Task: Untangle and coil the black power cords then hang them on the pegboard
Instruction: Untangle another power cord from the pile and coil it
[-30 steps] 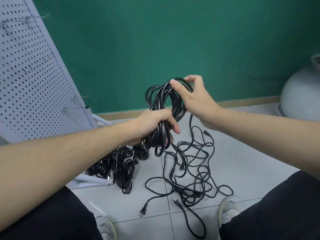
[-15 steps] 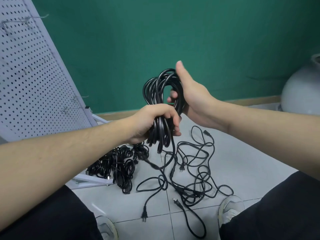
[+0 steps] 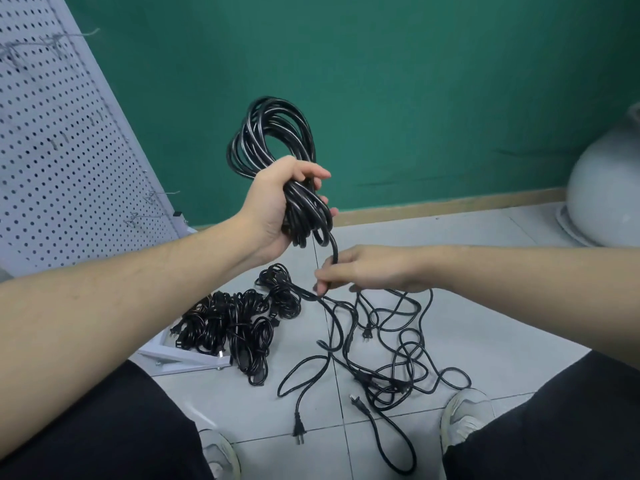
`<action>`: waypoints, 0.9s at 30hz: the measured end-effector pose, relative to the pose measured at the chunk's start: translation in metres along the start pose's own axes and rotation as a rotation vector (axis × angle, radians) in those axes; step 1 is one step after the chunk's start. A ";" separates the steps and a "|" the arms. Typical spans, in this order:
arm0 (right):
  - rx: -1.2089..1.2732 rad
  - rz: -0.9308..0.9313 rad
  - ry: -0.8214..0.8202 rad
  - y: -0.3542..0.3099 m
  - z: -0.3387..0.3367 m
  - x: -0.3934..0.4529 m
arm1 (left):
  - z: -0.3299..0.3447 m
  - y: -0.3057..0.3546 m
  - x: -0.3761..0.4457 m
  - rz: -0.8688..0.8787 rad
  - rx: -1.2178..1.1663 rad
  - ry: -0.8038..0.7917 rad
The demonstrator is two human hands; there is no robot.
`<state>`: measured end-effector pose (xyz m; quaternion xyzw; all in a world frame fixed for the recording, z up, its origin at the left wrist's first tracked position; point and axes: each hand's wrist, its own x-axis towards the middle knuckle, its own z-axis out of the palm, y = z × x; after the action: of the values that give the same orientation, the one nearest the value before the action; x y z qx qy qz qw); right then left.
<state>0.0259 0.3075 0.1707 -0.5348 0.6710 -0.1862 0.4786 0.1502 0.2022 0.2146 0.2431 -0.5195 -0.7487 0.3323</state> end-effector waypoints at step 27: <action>0.057 -0.048 0.276 -0.010 -0.021 0.000 | -0.028 -0.012 0.014 -0.137 1.337 -0.323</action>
<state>0.0135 0.2986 0.1889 -0.5060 0.7120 -0.2883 0.3922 0.1579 0.1772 0.1933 0.3135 -0.8960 -0.3139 -0.0183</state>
